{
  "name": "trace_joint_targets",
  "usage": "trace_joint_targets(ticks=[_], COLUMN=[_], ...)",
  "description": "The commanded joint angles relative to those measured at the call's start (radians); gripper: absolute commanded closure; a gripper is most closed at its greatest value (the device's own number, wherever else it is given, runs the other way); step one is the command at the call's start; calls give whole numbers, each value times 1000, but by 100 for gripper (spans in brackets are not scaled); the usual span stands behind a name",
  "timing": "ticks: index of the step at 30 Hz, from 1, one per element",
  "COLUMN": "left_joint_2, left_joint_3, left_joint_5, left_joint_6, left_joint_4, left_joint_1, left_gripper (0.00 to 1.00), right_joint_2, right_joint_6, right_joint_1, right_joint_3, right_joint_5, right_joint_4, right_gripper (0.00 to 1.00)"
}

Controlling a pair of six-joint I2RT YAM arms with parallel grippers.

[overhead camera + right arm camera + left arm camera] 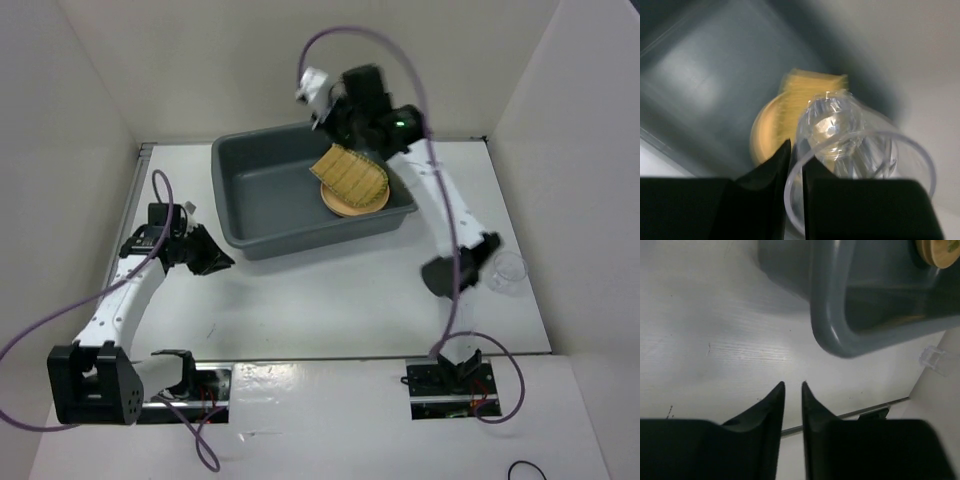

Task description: Place the mixed dishes into the plastic bin

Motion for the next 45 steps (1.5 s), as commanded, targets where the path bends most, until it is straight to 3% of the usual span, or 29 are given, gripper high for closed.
trace_joint_targets(ticks=[1, 2, 3, 4, 6, 7, 19, 25, 32, 35, 42, 43, 45], left_joint_2=[102, 147, 171, 212, 253, 290, 548, 632, 536, 489, 459, 459, 459], left_joint_3=[42, 42, 59, 59, 91, 102, 281, 372, 304, 257, 212, 212, 212], left_joint_5=[26, 3, 3, 3, 3, 3, -11, -33, -14, -2, 29, 42, 42], left_joint_6=[24, 24, 15, 14, 14, 14, 25, 56, 68, 48, 48, 48, 36], left_joint_4=[92, 104, 118, 127, 138, 138, 167, 114, 74, 74, 51, 51, 51], left_joint_1=[-34, -34, -43, -43, -54, -54, -63, -43, -34, -43, -75, -84, -106], left_gripper=[79, 82, 85, 87, 90, 91, 93, 93, 94, 88, 80, 80, 79], right_joint_2=[236, 214, 214, 273, 394, 364, 585, 706, 761, 803, 867, 876, 876], right_joint_6=[53, 32, 23, 44, 79, 79, 272, 300, 282, 282, 239, 239, 248], right_joint_1=[70, 93, 105, 122, 151, 160, 160, 160, 151, 142, 133, 133, 133], right_joint_3=[433, 321, 320, 344, 598, 518, 599, 599, 599, 599, 599, 599, 599], right_joint_5=[34, 47, -3, -30, -55, -55, -217, -162, -110, -99, -15, -6, 8], right_joint_4=[-285, -215, -215, -227, -282, -253, -124, -89, -58, -38, -23, -23, 9], right_gripper=[100, 100, 100, 100, 100, 100, 100, 100, 100, 99, 85, 74, 64])
